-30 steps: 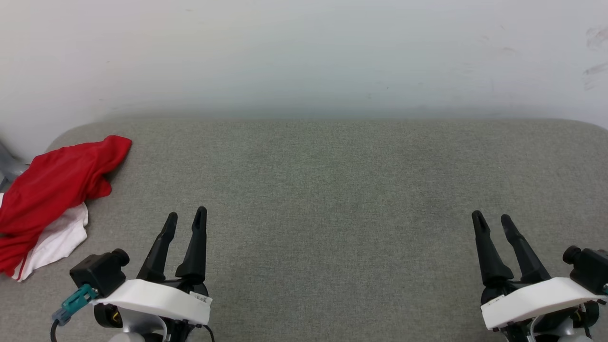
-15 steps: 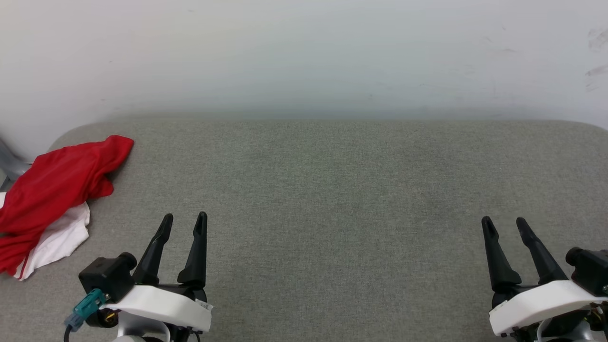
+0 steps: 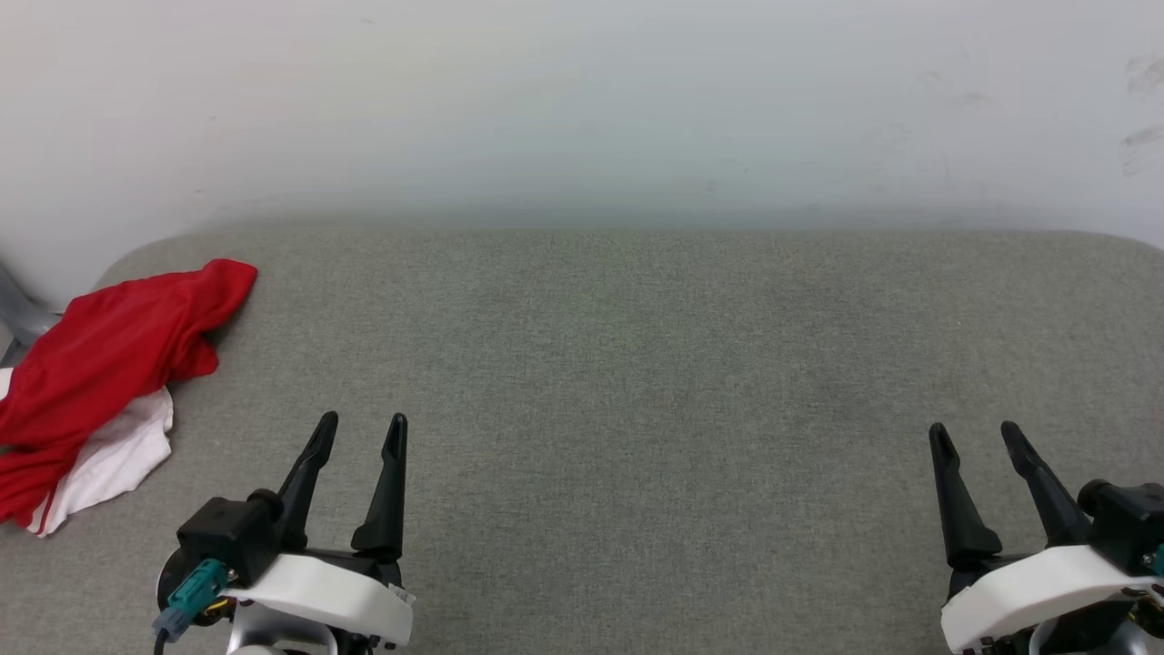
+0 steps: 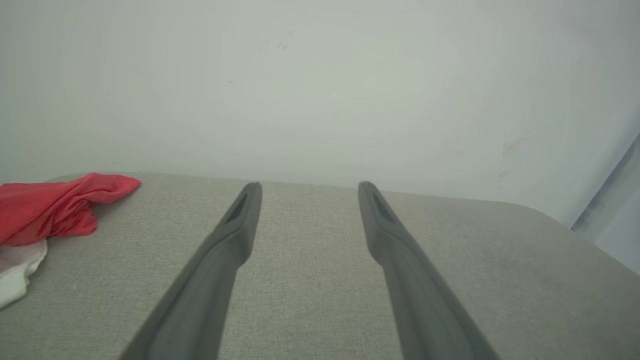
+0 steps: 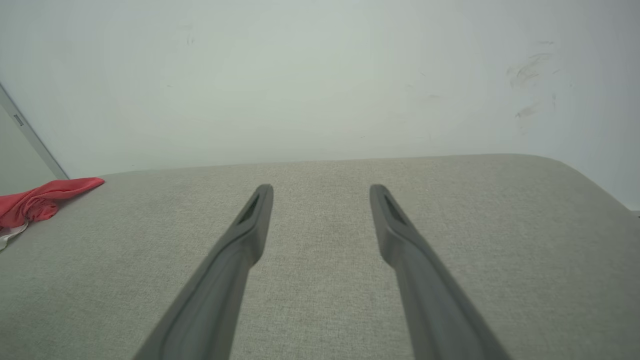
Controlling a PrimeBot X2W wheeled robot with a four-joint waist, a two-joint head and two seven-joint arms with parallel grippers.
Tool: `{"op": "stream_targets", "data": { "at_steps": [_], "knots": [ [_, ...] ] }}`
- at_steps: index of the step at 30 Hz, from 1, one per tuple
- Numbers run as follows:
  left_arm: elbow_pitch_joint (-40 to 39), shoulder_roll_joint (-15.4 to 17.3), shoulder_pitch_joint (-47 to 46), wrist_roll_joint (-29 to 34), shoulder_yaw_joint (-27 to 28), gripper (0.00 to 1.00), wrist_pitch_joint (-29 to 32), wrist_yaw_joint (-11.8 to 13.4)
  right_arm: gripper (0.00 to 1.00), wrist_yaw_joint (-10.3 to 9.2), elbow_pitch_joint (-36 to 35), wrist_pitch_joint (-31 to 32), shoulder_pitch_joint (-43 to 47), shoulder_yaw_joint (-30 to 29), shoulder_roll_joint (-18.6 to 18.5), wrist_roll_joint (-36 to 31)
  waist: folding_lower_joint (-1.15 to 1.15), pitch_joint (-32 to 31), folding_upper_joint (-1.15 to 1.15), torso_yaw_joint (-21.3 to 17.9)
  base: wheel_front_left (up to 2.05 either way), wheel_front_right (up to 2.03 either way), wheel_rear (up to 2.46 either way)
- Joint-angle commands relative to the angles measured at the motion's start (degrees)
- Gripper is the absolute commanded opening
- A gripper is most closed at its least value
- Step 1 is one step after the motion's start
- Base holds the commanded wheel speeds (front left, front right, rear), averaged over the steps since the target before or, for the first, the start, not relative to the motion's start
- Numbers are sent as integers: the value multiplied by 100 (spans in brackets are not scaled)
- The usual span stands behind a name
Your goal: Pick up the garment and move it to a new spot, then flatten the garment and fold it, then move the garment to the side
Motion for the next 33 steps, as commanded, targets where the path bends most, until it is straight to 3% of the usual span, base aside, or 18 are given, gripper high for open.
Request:
{"op": "stream_targets", "data": {
  "at_steps": [1,21,33],
  "knots": [
    [-19,21,31,103,-16,100,-58,-11,100,-1,-75,-7,49,-9,-11,-98,0,-1,0,1,0,0,0],
    [249,-24,-18,815,-47,100,-303,-15,100,-2,-182,-163,97,43,-13,-650,0,-15,0,105,0,0,0],
    [360,-106,-97,1008,252,100,-385,15,100,-2,-183,-299,102,241,-13,-780,0,-38,0,821,0,0,0]
  ]
}}
